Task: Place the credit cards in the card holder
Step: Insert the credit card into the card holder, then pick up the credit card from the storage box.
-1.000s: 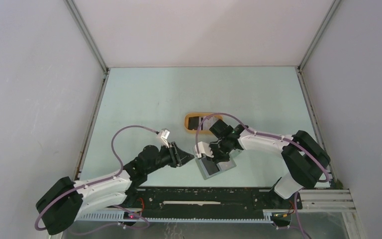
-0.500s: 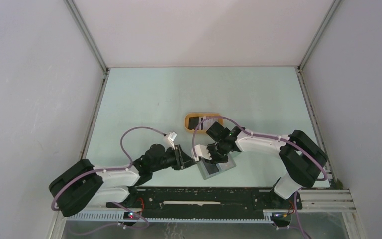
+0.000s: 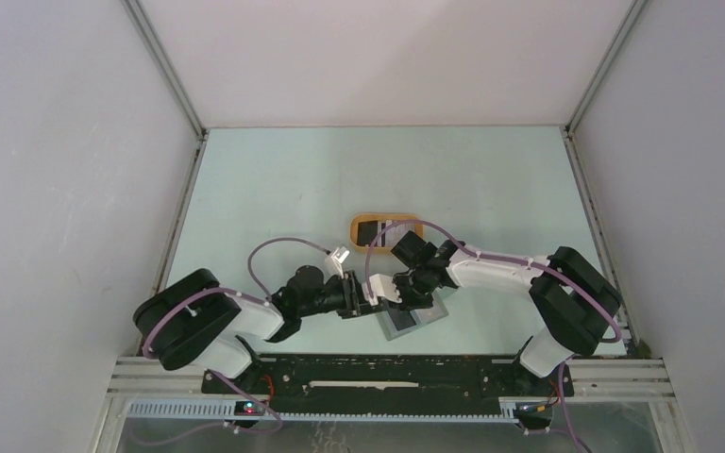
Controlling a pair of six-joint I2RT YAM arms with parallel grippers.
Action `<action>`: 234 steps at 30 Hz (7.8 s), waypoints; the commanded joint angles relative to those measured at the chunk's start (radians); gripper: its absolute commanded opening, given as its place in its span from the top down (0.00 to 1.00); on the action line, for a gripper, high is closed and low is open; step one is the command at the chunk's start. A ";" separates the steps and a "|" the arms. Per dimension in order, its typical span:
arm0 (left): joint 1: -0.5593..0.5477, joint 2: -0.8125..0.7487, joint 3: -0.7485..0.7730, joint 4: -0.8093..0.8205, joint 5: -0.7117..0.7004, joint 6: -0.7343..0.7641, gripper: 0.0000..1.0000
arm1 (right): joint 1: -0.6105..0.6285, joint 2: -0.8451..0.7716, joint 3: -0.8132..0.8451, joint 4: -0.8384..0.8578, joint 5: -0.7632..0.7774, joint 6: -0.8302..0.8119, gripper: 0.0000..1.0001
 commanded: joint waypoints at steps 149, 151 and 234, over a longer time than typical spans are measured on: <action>0.085 -0.064 0.529 -0.745 -0.110 0.442 0.58 | -0.631 -0.141 0.439 -0.377 -0.632 0.308 0.72; 0.117 -0.130 0.531 -0.799 -0.172 0.494 0.55 | -0.607 -0.068 0.501 -0.416 -0.639 0.355 0.73; 0.321 0.265 0.734 -0.837 -0.229 0.468 0.67 | -0.404 0.531 0.546 0.379 -0.322 1.552 0.56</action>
